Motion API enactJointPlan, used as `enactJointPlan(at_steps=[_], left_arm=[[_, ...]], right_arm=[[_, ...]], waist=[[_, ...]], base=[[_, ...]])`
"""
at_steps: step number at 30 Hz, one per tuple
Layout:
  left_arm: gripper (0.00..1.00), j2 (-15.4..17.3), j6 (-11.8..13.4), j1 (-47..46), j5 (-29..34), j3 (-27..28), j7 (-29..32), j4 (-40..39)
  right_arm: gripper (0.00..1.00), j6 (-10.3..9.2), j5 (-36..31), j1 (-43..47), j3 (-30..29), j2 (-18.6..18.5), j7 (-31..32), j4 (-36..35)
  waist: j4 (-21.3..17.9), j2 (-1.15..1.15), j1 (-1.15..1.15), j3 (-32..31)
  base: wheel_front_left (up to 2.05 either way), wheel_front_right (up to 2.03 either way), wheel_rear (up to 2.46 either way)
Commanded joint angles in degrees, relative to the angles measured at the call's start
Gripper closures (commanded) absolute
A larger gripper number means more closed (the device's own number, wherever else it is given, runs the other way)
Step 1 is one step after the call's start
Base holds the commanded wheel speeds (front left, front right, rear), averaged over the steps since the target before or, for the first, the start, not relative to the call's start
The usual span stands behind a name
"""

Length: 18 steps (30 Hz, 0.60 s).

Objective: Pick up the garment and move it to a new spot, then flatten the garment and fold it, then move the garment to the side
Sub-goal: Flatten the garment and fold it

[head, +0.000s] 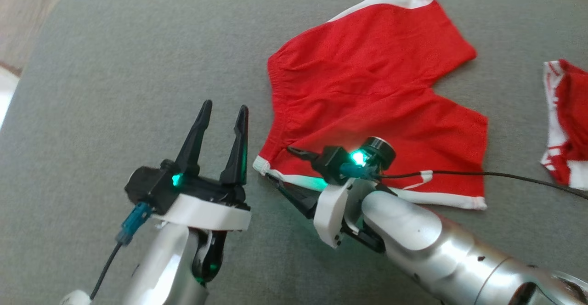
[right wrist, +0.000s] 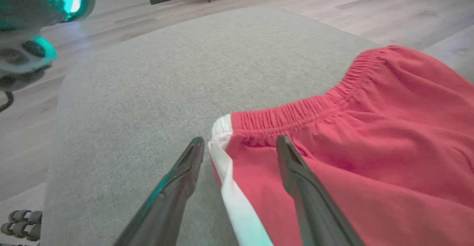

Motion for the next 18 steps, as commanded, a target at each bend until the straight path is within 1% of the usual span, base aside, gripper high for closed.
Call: enactJointPlan(at_steps=[1, 3, 5, 7, 10, 12, 15, 18], left_arm=[[0.0, 0.7, 0.1, -0.6, 0.2, 2.4, -0.3, -1.6], [0.0, 1.0, 0.1, -0.2, 0.3, 2.9, -0.3, -1.5], [0.0, 1.2, 0.1, 0.3, 0.4, 3.4, -0.3, -1.5], [0.0, 1.4, 0.1, 0.9, 0.5, 4.1, -0.3, -1.5], [0.0, 1.7, 0.1, 2.2, 0.9, 5.7, -0.3, -1.7], [0.0, 1.9, 0.1, 3.1, 1.1, 6.6, -0.3, -1.9], [0.0, 1.9, 0.1, 4.3, 1.5, 7.4, -0.3, -1.9], [0.0, 2.1, 0.1, 5.5, 1.8, 7.5, -0.3, -1.3]], right_arm=[[0.0, 0.39, 0.8, -0.7, -0.6, 1.1, -1.1, -0.8], [0.0, 0.39, 1.2, -0.8, -1.4, 0.6, -2.0, 0.0], [0.0, 0.39, 2.2, -0.3, -3.7, 0.0, -3.0, 0.3], [0.0, 0.39, 2.9, 0.3, -7.4, -1.1, -4.1, 0.4], [0.0, 0.39, 2.2, 1.8, -15.2, -3.3, -5.1, 0.1], [0.0, 0.39, 0.3, 3.5, -22.1, -4.9, -5.3, -1.6], [0.0, 0.39, -5.3, 8.7, -34.6, -7.2, -5.3, -7.2], [0.0, 0.39, -11.0, 16.8, -47.4, -6.8, -5.3, -13.5]], waist=[[-1.1, 0.0, 0.0, -0.9], [-2.2, 0.0, 0.0, -1.9], [-3.3, 0.0, 0.0, -3.0], [-4.4, 0.0, 0.0, -4.0], [-6.3, 0.0, 0.0, -5.4], [-7.4, 0.0, 0.0, -5.9], [-8.4, 0.0, 0.0, -6.5], [-9.1, 0.0, 0.0, -7.3]], base=[[0.0, 0.0, 0.0], [0.0, 0.0, 0.0], [0.0, 0.0, 0.0], [0.0, 0.0, 0.0], [0.0, 0.0, 0.0], [0.0, 0.0, 0.0], [0.0, 0.0, 0.0], [0.0, 0.0, 0.0]])
